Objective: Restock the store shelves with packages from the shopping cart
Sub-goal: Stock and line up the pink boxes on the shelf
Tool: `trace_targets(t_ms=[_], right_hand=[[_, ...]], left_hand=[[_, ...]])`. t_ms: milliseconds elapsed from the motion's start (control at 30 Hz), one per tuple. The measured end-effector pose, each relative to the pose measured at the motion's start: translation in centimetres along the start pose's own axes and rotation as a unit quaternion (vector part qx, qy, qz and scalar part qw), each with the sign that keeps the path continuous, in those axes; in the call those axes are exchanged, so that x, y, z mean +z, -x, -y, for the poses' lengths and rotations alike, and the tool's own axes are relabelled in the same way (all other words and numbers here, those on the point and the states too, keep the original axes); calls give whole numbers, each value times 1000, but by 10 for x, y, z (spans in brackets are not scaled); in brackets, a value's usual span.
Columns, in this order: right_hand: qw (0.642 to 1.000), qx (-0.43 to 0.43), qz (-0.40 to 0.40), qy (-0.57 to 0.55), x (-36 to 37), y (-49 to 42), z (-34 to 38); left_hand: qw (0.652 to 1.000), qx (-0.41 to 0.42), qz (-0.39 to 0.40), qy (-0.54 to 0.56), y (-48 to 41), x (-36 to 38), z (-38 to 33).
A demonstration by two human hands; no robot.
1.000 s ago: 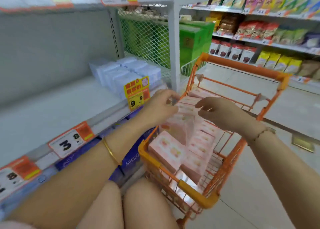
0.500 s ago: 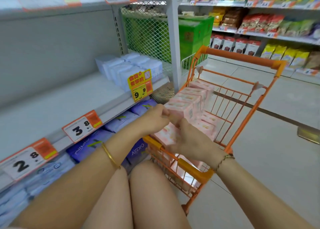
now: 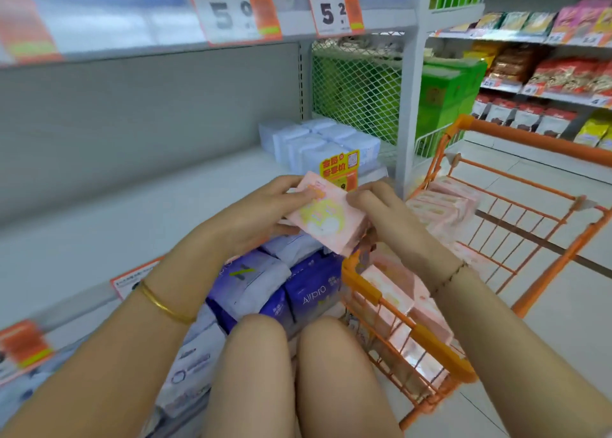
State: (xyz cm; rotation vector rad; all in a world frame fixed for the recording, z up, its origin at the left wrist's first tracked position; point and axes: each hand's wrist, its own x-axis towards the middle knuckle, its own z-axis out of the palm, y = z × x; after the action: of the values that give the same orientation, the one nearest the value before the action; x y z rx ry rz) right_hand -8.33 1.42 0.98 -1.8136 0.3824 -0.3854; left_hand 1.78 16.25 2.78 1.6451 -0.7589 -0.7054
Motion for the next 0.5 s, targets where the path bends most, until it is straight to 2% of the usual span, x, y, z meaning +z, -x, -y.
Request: trace_targets(t_ms=[133, 233, 333, 400, 433, 500], right_hand=[[997, 36, 15, -61, 41, -18, 6], [1000, 27, -16, -3, 70, -32, 18], [998, 31, 45, -35, 91, -48, 30], [990, 40, 103, -89, 98, -55, 38], [988, 32, 114, -100, 100, -58, 41], [990, 5, 101, -94, 101, -65, 42]], left_hand=[[996, -5, -92, -18, 10, -40, 16], [983, 8, -139, -116, 17, -59, 25], [963, 23, -153, -221, 23, -76, 27], [978, 3, -171, -117, 25, -95, 28], [988, -4, -156, -17, 27, -104, 27], [979, -22, -108, 169, 31, -122, 30]])
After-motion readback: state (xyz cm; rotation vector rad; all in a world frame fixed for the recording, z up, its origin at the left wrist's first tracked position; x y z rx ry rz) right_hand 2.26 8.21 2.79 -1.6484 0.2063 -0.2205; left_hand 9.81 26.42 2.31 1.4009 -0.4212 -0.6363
